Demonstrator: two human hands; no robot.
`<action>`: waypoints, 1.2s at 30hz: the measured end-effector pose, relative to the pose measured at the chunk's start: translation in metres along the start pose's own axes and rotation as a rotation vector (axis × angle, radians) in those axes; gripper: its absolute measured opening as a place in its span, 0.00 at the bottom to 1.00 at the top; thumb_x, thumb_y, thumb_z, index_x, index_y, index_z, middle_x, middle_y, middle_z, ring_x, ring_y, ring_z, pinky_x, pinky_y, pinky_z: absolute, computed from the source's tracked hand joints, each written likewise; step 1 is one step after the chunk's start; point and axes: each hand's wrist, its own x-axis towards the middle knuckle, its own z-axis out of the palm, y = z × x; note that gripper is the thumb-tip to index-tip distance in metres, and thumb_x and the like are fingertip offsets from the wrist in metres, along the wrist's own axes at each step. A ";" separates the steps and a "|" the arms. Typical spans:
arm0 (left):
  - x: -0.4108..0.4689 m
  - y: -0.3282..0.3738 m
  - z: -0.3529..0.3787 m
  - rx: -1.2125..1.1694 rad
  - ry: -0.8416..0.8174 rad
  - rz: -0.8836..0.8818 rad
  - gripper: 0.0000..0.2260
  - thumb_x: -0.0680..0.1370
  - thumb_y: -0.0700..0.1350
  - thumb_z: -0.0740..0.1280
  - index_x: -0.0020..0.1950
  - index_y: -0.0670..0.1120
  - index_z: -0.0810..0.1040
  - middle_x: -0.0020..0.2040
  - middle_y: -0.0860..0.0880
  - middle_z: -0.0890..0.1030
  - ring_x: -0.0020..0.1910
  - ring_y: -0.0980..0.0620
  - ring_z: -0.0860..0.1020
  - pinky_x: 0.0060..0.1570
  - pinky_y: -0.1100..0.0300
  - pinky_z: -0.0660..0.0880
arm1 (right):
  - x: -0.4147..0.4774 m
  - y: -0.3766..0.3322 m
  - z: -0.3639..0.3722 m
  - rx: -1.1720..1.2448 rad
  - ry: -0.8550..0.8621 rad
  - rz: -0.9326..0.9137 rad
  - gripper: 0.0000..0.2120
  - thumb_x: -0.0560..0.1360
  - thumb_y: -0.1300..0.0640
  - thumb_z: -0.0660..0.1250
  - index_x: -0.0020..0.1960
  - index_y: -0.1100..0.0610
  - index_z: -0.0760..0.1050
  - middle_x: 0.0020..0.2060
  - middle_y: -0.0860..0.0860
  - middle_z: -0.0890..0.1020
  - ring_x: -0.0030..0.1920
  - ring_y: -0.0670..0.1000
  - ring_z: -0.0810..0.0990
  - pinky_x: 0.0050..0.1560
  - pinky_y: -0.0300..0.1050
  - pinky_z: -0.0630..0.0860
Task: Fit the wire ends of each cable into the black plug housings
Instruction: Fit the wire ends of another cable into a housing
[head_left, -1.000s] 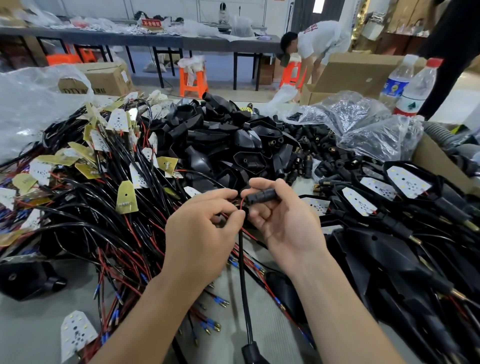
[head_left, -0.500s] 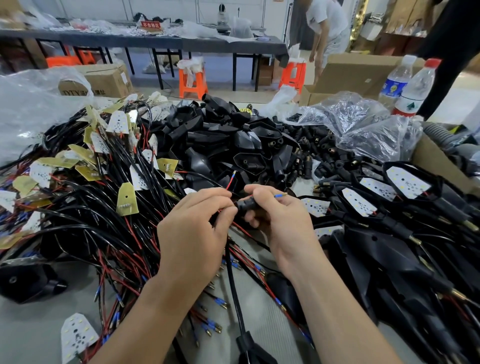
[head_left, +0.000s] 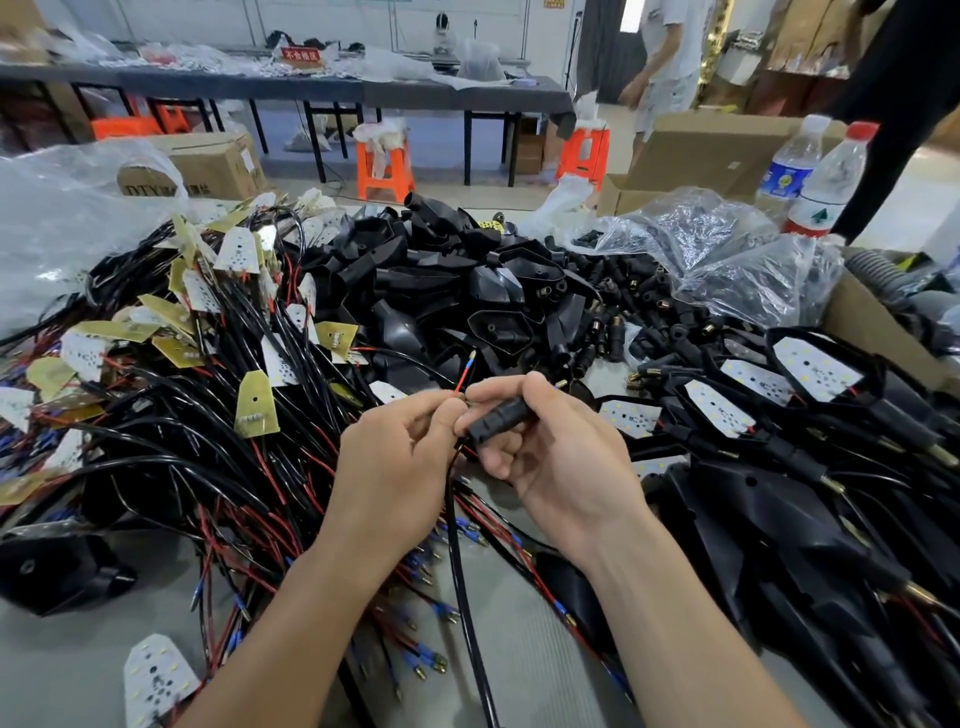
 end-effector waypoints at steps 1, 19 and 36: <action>0.002 0.000 0.001 -0.139 -0.038 -0.081 0.09 0.83 0.47 0.66 0.56 0.56 0.86 0.38 0.52 0.87 0.36 0.52 0.85 0.39 0.58 0.81 | 0.000 0.000 0.000 -0.007 -0.013 0.002 0.23 0.87 0.54 0.54 0.48 0.61 0.85 0.40 0.62 0.84 0.29 0.51 0.74 0.33 0.42 0.70; -0.005 0.010 -0.002 0.008 0.096 0.028 0.07 0.73 0.48 0.79 0.38 0.61 0.87 0.38 0.66 0.85 0.39 0.65 0.83 0.39 0.74 0.74 | 0.007 0.006 -0.008 0.044 0.344 -0.038 0.21 0.88 0.53 0.54 0.52 0.64 0.81 0.42 0.61 0.86 0.29 0.51 0.80 0.30 0.40 0.75; -0.002 0.002 -0.003 0.022 0.113 0.048 0.12 0.73 0.44 0.78 0.36 0.61 0.86 0.43 0.68 0.84 0.43 0.65 0.83 0.43 0.72 0.75 | 0.007 0.001 -0.007 0.101 0.310 -0.026 0.20 0.87 0.55 0.55 0.49 0.65 0.81 0.41 0.62 0.86 0.28 0.51 0.78 0.31 0.41 0.77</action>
